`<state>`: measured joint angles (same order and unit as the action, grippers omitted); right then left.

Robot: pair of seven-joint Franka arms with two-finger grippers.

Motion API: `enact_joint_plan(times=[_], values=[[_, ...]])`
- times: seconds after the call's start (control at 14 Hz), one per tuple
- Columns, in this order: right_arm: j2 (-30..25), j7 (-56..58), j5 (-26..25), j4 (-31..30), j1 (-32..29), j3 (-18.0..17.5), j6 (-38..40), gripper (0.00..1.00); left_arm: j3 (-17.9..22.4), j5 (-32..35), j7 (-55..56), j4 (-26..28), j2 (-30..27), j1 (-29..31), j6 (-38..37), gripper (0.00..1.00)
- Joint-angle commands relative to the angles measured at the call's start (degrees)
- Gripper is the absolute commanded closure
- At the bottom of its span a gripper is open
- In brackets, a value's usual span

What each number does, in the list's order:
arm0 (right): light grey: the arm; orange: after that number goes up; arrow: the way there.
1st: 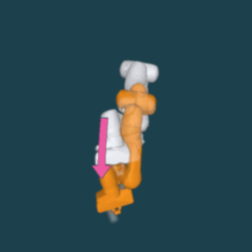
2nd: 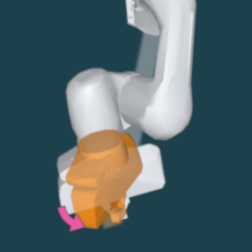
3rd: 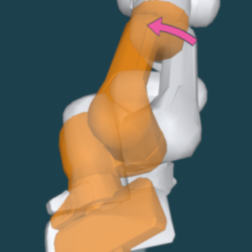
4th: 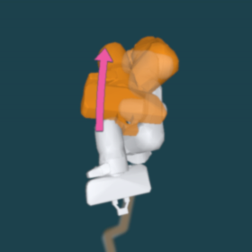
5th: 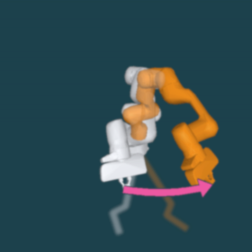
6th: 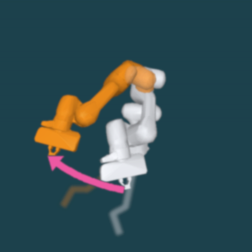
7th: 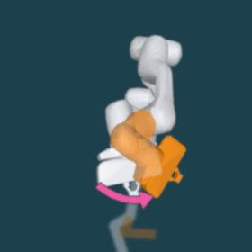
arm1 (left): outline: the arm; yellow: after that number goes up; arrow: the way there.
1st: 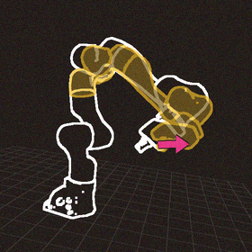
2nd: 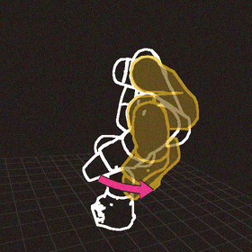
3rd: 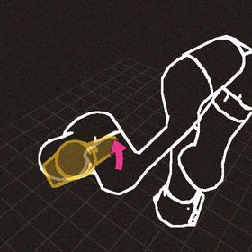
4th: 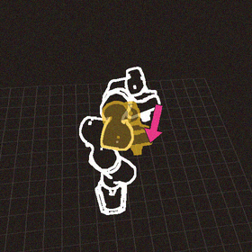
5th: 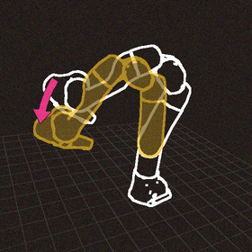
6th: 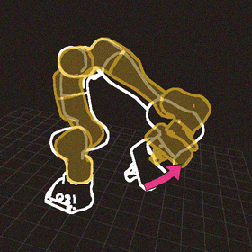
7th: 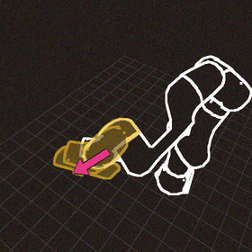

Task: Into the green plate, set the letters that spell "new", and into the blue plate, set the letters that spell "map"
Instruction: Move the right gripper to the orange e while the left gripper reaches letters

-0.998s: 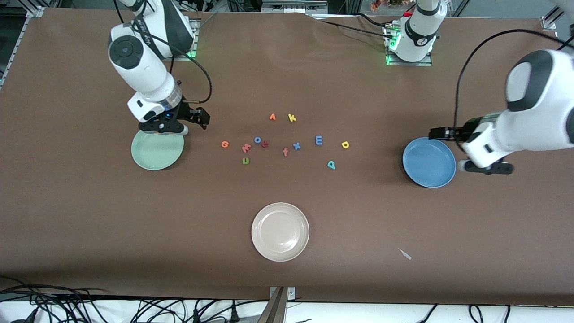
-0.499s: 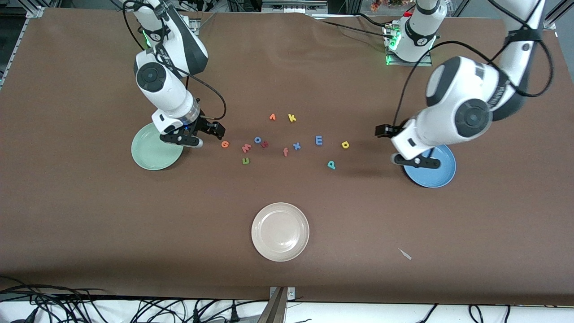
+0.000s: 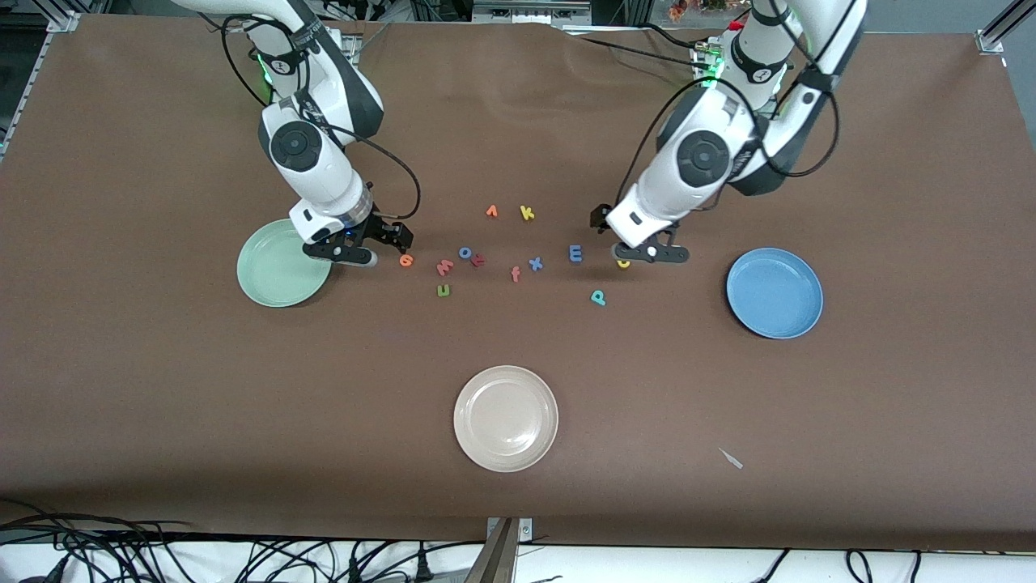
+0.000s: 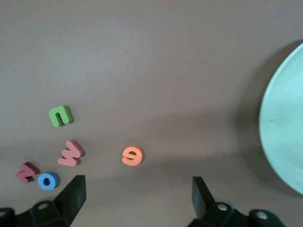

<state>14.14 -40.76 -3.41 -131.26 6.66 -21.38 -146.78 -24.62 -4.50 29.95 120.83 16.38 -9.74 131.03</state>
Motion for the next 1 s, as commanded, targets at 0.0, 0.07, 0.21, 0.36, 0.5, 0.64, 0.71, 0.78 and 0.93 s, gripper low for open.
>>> enact_joint_plan(times=[0.0, 0.07, 0.21, 0.36, 0.5, 0.64, 0.71, 0.78, 0.93], values=[[2.55, -5.20, -1.69, -0.40, 3.00, -0.15, -3.59, 0.01, 0.19, 8.33, 11.40, -0.77, 5.74, -4.48, 5.71, 0.00], [3.60, -5.73, -1.86, -0.40, 3.70, 0.02, -4.73, 0.01, 0.19, 11.93, 15.36, -1.03, 8.20, -5.54, 7.64, 0.00], [6.76, -6.09, -3.35, -0.05, 4.76, 0.64, -6.84, 0.01, 0.19, 16.96, 21.70, -1.38, 11.82, -7.39, 11.42, 0.00], [9.23, -6.96, -8.78, 0.04, 4.68, 2.56, -8.17, 0.01, 0.19, 19.87, 24.35, -3.39, 14.37, -8.01, 12.14, 0.00], [10.64, -9.77, -12.48, 0.47, 4.68, 2.66, -8.17, 0.01, 0.27, 20.05, 24.45, -4.80, 15.69, -8.80, 12.14, 0.00], [11.35, -11.18, -14.43, 1.00, 4.68, 2.66, -8.17, 0.01, 0.45, 22.06, 24.45, -5.77, 17.01, -8.80, 12.23, 0.03], [11.35, -11.36, -14.52, 1.00, 4.68, 2.66, -8.17, 0.02, 0.54, 23.21, 24.45, -6.13, 17.45, -8.72, 12.23, 0.04], [11.35, -11.36, -14.52, 1.00, 4.68, 2.66, -8.17, 0.04, 0.63, 23.65, 24.45, -6.30, 17.54, -8.72, 12.14, 0.05], [10.91, -11.28, -14.61, 1.00, 4.77, 2.66, -8.17, 0.07, 0.71, 23.75, 24.45, -6.31, 17.81, -8.72, 12.14, 0.11]])
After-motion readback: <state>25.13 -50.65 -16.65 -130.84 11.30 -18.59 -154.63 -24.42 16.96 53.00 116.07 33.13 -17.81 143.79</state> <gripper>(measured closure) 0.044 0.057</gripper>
